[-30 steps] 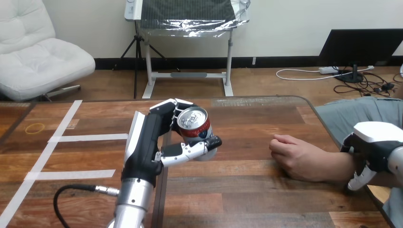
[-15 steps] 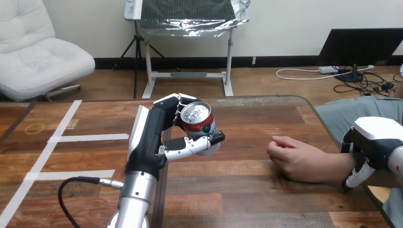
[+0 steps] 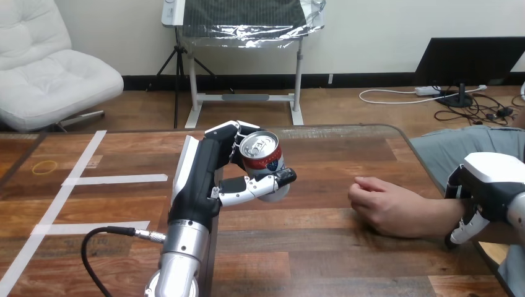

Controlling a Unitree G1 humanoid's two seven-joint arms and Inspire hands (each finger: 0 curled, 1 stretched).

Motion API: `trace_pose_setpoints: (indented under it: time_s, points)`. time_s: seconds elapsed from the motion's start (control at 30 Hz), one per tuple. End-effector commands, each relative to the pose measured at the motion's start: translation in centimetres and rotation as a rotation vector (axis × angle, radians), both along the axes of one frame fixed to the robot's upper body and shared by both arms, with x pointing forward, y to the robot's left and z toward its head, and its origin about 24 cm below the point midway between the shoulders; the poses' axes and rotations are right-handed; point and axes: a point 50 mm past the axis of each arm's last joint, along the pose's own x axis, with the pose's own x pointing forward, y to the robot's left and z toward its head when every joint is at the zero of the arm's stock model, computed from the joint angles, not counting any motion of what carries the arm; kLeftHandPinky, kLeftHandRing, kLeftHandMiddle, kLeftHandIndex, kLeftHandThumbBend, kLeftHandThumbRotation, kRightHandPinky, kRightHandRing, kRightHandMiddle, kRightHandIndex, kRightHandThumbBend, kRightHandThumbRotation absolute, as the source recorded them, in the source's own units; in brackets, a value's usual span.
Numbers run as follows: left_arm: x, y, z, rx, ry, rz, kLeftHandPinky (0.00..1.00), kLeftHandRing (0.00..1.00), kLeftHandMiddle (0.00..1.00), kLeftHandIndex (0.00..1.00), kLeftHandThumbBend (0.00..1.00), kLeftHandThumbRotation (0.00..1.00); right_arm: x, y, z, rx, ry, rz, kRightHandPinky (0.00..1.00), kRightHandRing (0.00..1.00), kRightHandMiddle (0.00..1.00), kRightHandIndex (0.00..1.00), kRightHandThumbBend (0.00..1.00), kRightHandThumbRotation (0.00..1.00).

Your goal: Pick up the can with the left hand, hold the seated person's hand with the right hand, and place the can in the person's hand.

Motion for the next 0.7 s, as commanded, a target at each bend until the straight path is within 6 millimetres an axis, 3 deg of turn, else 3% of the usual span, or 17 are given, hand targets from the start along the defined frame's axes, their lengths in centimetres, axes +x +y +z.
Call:
trace_pose_setpoints:
  time_s: [0.0,0.67]
  points:
    - [1.55,-0.88,2.4,-0.012,-0.084,-0.019,0.43,0.43,0.46,0.52,0.6,0.0,0.85,0.1,2.27,0.006,-0.097,0.002,0.35,0.44,0.5,0.5,0.78,0.0]
    - [1.79,-1.26,2.5,-0.011,-0.066,-0.028,0.43,0.43,0.45,0.52,0.6,0.0,0.61,-0.06,1.98,0.005,-0.071,-0.011,0.34,0.42,0.48,0.5,0.79,0.0]
